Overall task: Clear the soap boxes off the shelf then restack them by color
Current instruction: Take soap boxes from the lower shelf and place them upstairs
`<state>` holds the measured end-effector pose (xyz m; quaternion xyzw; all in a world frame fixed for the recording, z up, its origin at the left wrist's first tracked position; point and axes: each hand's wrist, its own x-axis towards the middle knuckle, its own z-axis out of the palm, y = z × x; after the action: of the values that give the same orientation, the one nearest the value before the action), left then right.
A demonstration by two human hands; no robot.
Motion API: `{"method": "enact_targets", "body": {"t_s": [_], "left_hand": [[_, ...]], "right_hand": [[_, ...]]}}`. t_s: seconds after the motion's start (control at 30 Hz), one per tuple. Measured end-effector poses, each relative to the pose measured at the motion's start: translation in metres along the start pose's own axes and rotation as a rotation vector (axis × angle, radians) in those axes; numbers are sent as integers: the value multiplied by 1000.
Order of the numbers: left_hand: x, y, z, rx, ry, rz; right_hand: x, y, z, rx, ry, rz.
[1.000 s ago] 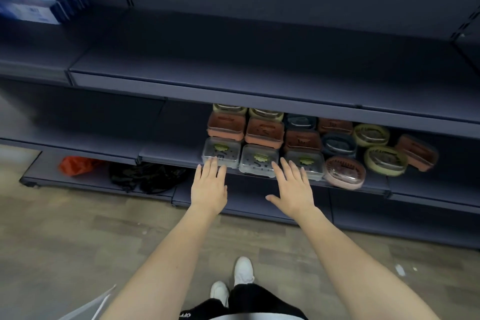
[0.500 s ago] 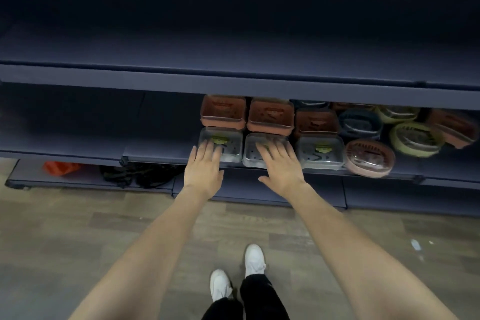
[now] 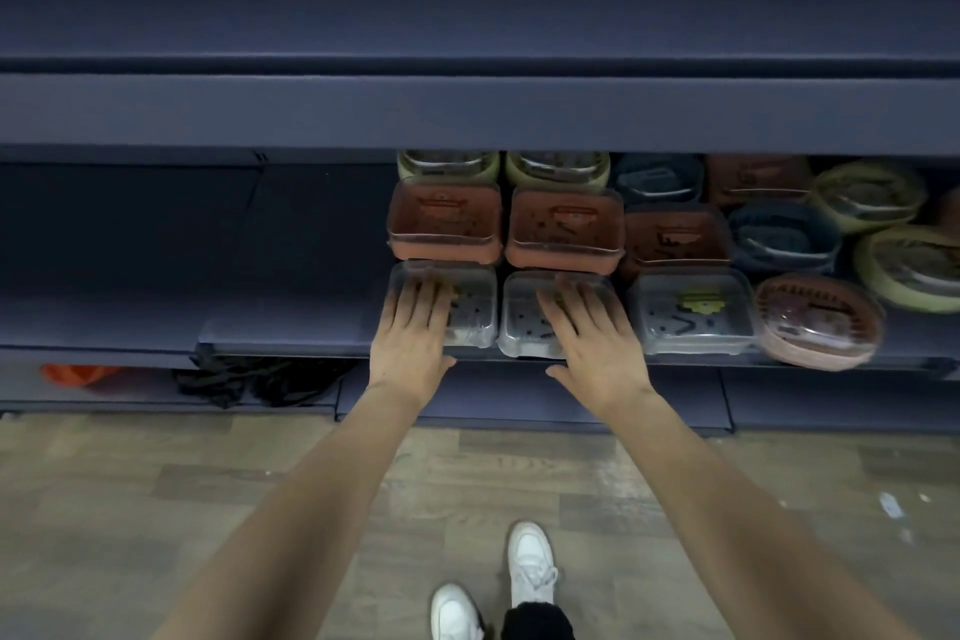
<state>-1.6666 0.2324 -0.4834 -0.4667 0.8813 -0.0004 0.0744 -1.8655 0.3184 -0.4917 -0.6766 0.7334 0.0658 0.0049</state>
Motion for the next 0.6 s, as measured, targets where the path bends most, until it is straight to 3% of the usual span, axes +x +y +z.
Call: {"method": "enact_targets", "body": {"t_s": [0.17,0.27,0.6], "left_hand": [[6,-7,21,-45,167,30],[4,-8,22,-65,226,58],[-7,-18,16,-3,229,111]], "right_hand": [[3,-9,13,18,134,20],[2,-18,16,-12,127,74],[-4,-28,12,-82,68,120]]}}
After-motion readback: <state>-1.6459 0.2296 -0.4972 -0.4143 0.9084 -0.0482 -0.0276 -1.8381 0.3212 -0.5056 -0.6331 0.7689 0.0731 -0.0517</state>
